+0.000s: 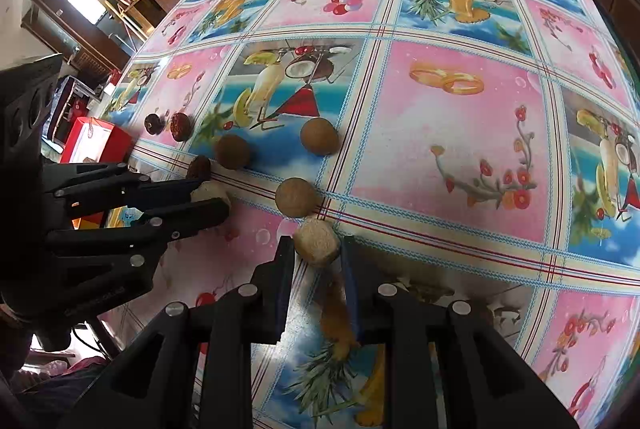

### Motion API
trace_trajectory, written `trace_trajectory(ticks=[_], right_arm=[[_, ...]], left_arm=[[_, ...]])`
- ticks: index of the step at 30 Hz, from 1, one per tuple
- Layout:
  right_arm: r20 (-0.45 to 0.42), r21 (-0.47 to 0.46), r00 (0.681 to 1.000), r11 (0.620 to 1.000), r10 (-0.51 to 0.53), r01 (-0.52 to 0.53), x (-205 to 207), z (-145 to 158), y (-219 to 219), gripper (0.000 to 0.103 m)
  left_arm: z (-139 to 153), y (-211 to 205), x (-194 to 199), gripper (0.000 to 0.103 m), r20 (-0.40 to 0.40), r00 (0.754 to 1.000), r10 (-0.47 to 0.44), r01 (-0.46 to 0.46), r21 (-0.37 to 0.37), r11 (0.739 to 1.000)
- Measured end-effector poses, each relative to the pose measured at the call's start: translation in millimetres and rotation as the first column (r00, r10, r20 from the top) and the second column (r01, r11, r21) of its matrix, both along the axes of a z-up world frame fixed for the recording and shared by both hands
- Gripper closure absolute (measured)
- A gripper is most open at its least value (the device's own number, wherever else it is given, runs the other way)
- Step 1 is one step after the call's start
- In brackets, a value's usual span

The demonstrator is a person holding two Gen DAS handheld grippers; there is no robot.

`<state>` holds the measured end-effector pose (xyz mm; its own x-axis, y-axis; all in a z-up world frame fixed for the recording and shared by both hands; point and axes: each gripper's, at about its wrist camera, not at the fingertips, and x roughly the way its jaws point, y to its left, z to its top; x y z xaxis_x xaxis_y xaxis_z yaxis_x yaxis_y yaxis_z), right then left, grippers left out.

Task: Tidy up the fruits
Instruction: 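Grasp a beige chunk with the left tool while the right tool grasps another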

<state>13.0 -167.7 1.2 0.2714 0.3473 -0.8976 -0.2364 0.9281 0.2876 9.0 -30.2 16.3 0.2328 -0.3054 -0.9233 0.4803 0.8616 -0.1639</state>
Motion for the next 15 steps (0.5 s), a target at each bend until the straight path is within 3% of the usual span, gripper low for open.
trace_trajectory(ticks=[8, 15], right_arm=[[0.018, 0.043, 1.000, 0.999, -0.013, 0.012, -3.6, 5.8, -0.4, 0.081], [0.063, 0.073, 0.998, 0.997, 0.011, -0.015, -4.2, 27.4, 16.8, 0.081]], left_arm=[[3.9, 10.0, -0.3, 0.084, -0.013, 0.998, 0.059, -0.059, -0.050, 0.997], [44.6, 36.7, -22.9, 0.084, 0.053, 0.991, 0.126, -0.119, -0.106, 0.987]])
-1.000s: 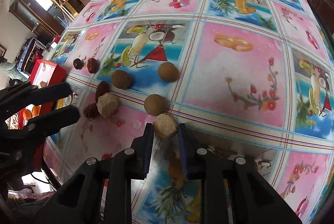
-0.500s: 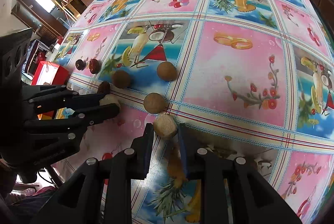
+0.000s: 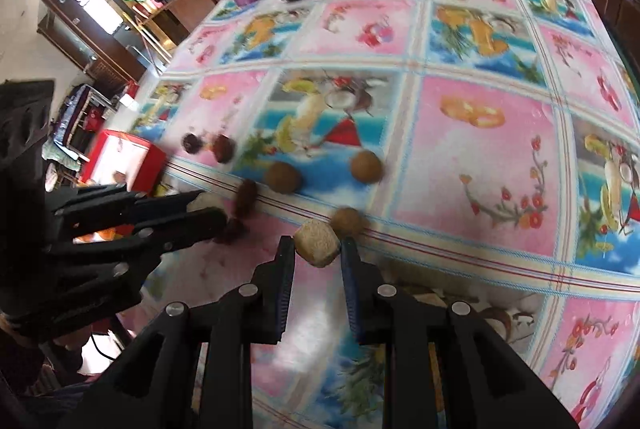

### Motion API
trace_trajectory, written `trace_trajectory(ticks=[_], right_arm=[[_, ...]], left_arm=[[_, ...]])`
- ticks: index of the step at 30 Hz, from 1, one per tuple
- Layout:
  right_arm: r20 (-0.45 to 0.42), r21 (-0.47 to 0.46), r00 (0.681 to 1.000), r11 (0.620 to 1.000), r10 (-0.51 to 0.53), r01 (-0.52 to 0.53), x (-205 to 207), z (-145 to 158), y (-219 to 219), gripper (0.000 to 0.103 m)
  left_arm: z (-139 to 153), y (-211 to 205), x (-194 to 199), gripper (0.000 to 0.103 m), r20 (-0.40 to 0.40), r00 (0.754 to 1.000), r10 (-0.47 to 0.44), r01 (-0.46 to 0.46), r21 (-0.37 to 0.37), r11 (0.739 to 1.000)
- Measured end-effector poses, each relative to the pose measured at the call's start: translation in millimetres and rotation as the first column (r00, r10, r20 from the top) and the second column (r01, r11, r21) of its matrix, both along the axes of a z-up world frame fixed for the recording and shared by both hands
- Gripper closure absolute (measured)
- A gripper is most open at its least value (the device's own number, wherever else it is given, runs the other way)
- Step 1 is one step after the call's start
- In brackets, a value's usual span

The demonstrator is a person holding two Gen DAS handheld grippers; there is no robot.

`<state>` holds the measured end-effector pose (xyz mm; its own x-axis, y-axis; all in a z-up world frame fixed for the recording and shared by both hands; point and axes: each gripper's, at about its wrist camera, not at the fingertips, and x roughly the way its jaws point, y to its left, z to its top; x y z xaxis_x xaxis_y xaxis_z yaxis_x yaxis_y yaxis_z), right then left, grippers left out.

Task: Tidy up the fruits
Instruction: 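Grasp a beige chunk with the left tool while the right tool grasps another, then carry both beige chunks to the white tray and open both tools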

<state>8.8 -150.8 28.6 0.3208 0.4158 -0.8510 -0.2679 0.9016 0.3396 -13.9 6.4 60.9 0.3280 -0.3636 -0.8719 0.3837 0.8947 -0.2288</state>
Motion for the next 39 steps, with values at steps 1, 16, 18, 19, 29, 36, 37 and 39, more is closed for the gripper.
trace_trajectory(ticks=[1, 16, 18, 19, 29, 36, 37, 39], right_arm=[[-0.001, 0.013, 1.000, 1.000, 0.003, -0.003, 0.5, 3.4, 3.6, 0.081], [0.042, 0.142, 0.984, 0.973, 0.176, -0.180, 8.2, 42.6, 119.8, 0.081], [0.052, 0.140, 0.980, 0.970, 0.194, -0.200, 5.4, 48.2, 134.7, 0.081], [0.059, 0.138, 0.977, 0.967, 0.207, -0.214, 3.9, 51.9, 141.9, 0.081], [0.124, 0.095, 0.939, 0.938, 0.322, -0.334, -11.5, 65.3, 218.6, 0.081], [0.098, 0.047, 0.908, 0.909, 0.408, -0.414, -24.0, 49.8, 271.4, 0.081], [0.094, 0.034, 0.901, 0.903, 0.424, -0.429, -25.1, 46.6, 280.5, 0.081], [0.081, -0.002, 0.888, 0.891, 0.452, -0.454, -26.2, 37.9, 298.9, 0.081]], left_arm=[[5.2, 5.5, -3.3, 0.084, 0.003, 1.000, 0.017, -0.017, -0.011, 1.000], [73.7, 142.2, -74.3, 0.083, 0.154, 0.926, 0.345, -0.347, -0.017, 0.938], [75.5, 167.9, -86.2, 0.083, 0.167, 0.903, 0.395, -0.400, -0.003, 0.916], [75.0, 181.3, -90.7, 0.083, 0.168, 0.890, 0.425, -0.431, 0.001, 0.902], [51.8, 293.8, -125.1, 0.083, 0.170, 0.778, 0.604, -0.619, 0.046, 0.784], [39.0, 302.5, -115.0, 0.083, 0.142, 0.807, 0.573, -0.584, 0.046, 0.811], [36.9, 302.5, -111.6, 0.083, 0.135, 0.816, 0.562, -0.572, 0.048, 0.819], [29.1, 302.8, -101.3, 0.083, 0.114, 0.829, 0.547, -0.555, 0.061, 0.829]])
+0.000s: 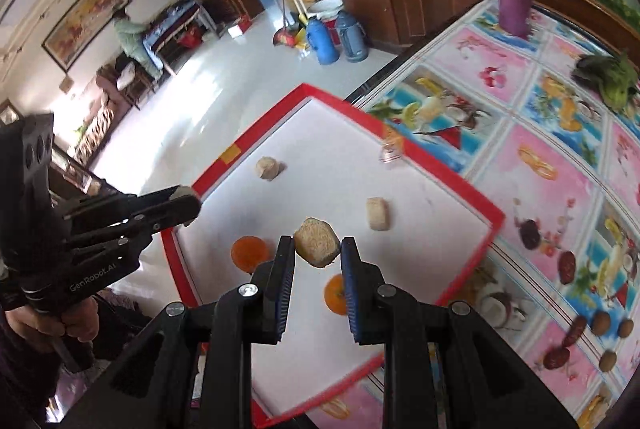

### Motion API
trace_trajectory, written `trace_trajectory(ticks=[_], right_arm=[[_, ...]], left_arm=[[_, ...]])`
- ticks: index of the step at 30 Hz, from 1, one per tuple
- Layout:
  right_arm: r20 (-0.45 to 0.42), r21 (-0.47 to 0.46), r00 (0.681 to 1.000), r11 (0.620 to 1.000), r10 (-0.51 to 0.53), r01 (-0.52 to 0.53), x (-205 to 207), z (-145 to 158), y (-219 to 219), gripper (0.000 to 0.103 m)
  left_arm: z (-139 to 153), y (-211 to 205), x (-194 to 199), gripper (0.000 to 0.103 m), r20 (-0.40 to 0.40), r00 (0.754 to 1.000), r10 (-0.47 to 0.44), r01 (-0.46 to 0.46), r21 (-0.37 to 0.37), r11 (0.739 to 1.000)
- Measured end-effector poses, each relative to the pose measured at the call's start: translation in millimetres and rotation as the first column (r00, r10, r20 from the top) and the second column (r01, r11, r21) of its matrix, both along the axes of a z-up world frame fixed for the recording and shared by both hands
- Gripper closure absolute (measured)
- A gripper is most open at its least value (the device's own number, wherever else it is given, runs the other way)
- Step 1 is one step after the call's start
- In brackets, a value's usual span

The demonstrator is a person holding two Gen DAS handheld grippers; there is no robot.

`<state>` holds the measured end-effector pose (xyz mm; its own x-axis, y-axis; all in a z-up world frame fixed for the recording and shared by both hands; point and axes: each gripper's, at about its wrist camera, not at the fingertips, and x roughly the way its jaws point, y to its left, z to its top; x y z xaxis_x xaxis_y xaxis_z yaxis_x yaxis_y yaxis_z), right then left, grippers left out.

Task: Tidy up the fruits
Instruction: 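Carry both beige chunks to the white tray and open both tools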

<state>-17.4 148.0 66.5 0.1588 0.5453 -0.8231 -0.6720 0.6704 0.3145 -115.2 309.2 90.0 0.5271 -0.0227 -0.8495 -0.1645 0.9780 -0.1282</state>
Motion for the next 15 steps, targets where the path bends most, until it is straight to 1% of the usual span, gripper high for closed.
trace_trajectory(ticks=[2, 4, 8, 12, 15], right_arm=[[-0.013, -0.030, 1.000, 0.999, 0.012, -0.013, 1.8, -10.3, 14.1, 0.081], [-0.027, -0.058, 0.999, 0.998, 0.017, -0.019, 5.2, -20.8, 25.1, 0.081], [-0.050, -0.104, 0.999, 0.995, 0.004, -0.010, 9.4, -37.5, 35.4, 0.081], [-0.056, -0.126, 0.998, 0.992, 0.012, -0.019, 8.3, -43.3, 44.5, 0.081], [-0.060, -0.150, 0.998, 0.989, 0.010, -0.018, 8.4, -45.4, 49.7, 0.081]], left_arm=[[-8.5, 3.2, 7.1, 0.083, -0.025, 1.000, -0.012, 0.012, 0.002, 1.000], [-19.3, 9.2, 16.4, 0.083, -0.067, 0.998, -0.009, 0.009, -0.001, 1.000], [-33.3, 16.5, 27.0, 0.083, -0.124, 0.992, -0.003, 0.001, -0.020, 1.000], [-42.3, 17.8, 33.2, 0.083, -0.166, 0.986, 0.006, -0.008, -0.011, 1.000], [-51.9, 22.3, 38.0, 0.083, -0.211, 0.977, 0.030, -0.032, -0.007, 0.999]])
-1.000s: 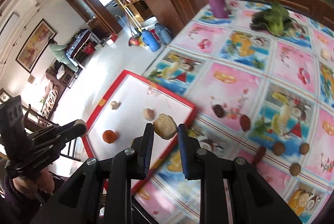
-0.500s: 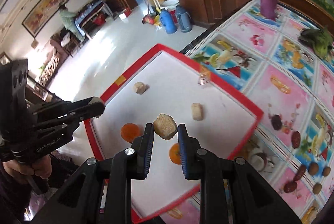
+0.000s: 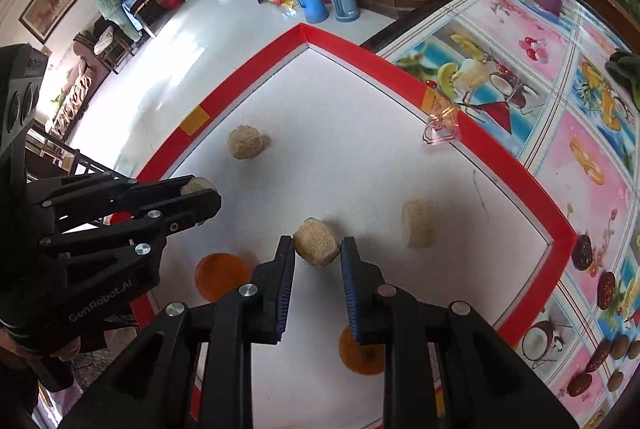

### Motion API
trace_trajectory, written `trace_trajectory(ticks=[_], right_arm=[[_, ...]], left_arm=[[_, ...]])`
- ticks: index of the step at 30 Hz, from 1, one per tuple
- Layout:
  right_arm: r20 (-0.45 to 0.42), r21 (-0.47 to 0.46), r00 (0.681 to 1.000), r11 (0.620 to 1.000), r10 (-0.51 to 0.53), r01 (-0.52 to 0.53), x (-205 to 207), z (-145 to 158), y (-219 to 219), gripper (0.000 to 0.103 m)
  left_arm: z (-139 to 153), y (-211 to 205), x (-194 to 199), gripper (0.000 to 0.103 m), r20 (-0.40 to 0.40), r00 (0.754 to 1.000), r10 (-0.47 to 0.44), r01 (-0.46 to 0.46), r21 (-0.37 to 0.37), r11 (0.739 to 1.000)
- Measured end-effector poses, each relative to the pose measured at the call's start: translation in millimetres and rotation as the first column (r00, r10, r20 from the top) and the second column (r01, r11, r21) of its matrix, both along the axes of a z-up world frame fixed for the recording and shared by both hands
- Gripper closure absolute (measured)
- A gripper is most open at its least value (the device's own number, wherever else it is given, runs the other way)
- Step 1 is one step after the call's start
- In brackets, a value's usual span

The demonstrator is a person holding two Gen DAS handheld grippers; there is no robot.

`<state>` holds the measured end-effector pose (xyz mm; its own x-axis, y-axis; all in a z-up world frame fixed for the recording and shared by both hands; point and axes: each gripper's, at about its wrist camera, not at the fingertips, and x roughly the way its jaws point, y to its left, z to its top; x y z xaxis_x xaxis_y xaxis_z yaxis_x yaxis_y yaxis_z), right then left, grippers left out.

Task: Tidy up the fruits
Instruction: 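Carry both beige chunks to the white tray and open both tools, then move the left tool toward a red date while the right tool approaches a longan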

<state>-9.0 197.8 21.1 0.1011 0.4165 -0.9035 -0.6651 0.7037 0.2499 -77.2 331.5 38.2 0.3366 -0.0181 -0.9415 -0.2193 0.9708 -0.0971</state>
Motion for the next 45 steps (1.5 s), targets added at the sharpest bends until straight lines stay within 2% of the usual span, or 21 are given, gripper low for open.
trace_trajectory(ticks=[8, 15, 19, 21, 22, 24, 31, 34, 37, 42, 45], right_arm=[[-0.003, -0.025, 1.000, 1.000, 0.001, -0.001, 1.8, 1.9, 5.3, 0.081], [-0.008, -0.040, 1.000, 0.999, 0.006, -0.006, 0.1, 3.1, 6.6, 0.080], [-0.024, -0.049, 1.000, 0.999, 0.021, -0.022, -0.3, 2.7, 16.5, 0.075], [-0.037, -0.046, 0.999, 0.999, 0.009, -0.011, 0.7, 4.5, 13.3, 0.066], [-0.034, -0.031, 0.999, 1.000, -0.002, 0.000, 2.0, 7.4, 9.4, 0.066], [-0.025, -0.002, 1.000, 1.000, -0.015, 0.014, 4.9, 14.1, 1.4, 0.066], [0.017, 0.130, 0.992, 0.984, -0.128, 0.125, 16.5, 52.3, -50.0, 0.066], [0.059, 0.156, 0.980, 0.972, -0.188, 0.177, 22.1, 65.8, -78.1, 0.066], [0.081, 0.173, 0.960, 0.952, -0.267, 0.251, 25.6, 72.4, -110.5, 0.064], [0.076, 0.184, 0.908, 0.901, -0.412, 0.394, 38.5, 72.1, -170.4, 0.063], [0.050, 0.178, 0.872, 0.863, -0.487, 0.472, 42.1, 66.4, -206.2, 0.063]], left_arm=[[-6.8, 0.6, 9.4, 0.083, -0.036, 0.999, -0.002, 0.003, 0.027, 1.000], [-10.3, -8.0, 15.2, 0.081, -0.062, 0.998, -0.014, 0.019, 0.086, 0.996], [-10.0, -6.1, 17.4, 0.080, -0.071, 0.997, -0.009, 0.014, 0.082, 0.996], [-9.6, -6.3, 18.5, 0.074, -0.078, 0.997, -0.003, 0.009, 0.078, 0.997], [-7.4, -6.7, 18.3, 0.068, -0.074, 0.997, 0.000, 0.006, 0.080, 0.997], [1.2, -8.6, 17.5, 0.063, -0.049, 0.999, 0.001, 0.003, 0.089, 0.996], [43.0, -22.7, 18.0, 0.047, 0.041, 0.999, -0.024, 0.018, 0.139, 0.990], [57.8, -35.3, 20.7, 0.046, 0.074, 0.996, -0.048, 0.036, 0.150, 0.988], [66.2, -53.1, 26.0, 0.046, 0.092, 0.993, -0.077, 0.062, 0.149, 0.987], [71.6, -94.7, 33.9, 0.044, 0.102, 0.982, -0.158, 0.143, 0.138, 0.980], [69.9, -120.4, 34.4, 0.035, 0.099, 0.975, -0.197, 0.184, 0.127, 0.975]])
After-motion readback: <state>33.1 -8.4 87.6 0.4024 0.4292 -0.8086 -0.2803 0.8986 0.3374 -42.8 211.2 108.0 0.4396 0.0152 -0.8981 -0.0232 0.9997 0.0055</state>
